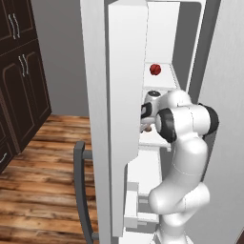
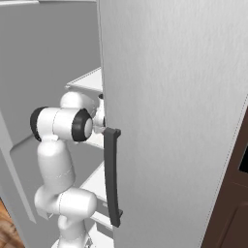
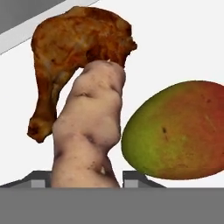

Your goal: Take the potato and bell pepper from the highest rack and move them to the second highest rack where the mango and chicken drumstick are located, to maximize freezer space. Close the freezer door after rearranging.

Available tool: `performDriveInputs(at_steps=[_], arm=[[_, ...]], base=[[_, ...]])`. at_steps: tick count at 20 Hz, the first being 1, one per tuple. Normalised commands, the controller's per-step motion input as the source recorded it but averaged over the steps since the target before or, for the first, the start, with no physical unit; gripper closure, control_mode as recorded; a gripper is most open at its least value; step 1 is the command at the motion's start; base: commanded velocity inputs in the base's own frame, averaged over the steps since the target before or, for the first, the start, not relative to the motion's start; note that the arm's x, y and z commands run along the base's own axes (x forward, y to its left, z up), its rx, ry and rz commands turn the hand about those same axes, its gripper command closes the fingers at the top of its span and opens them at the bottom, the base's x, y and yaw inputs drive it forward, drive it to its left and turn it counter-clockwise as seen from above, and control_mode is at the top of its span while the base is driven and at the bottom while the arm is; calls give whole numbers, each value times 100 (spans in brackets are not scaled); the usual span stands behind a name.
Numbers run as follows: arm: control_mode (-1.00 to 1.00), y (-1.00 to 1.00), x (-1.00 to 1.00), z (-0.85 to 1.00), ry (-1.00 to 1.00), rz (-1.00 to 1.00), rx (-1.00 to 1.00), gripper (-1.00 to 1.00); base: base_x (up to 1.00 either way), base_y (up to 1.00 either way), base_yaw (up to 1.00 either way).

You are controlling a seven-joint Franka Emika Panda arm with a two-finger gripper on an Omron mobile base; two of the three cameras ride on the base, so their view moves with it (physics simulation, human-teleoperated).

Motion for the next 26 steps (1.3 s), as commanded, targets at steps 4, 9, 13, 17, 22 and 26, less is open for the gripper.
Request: performDriveInputs(at_steps=[4, 9, 13, 17, 22, 26], arm=[[-100, 10, 13, -56, 0, 0, -6, -100], [-100, 21, -11, -24, 0, 0, 0, -100], [-100, 21, -60, -2, -1, 0, 0, -100], [-100, 31, -67, 0, 0, 0, 0, -100], [-100, 19, -75, 4, -4, 0, 0, -100], [-100, 4, -43, 13, -56, 0, 0, -100]], base=[[0, 0, 0], [0, 0, 0], [0, 0, 0], [0, 0, 0], [0, 0, 0], [0, 0, 0]])
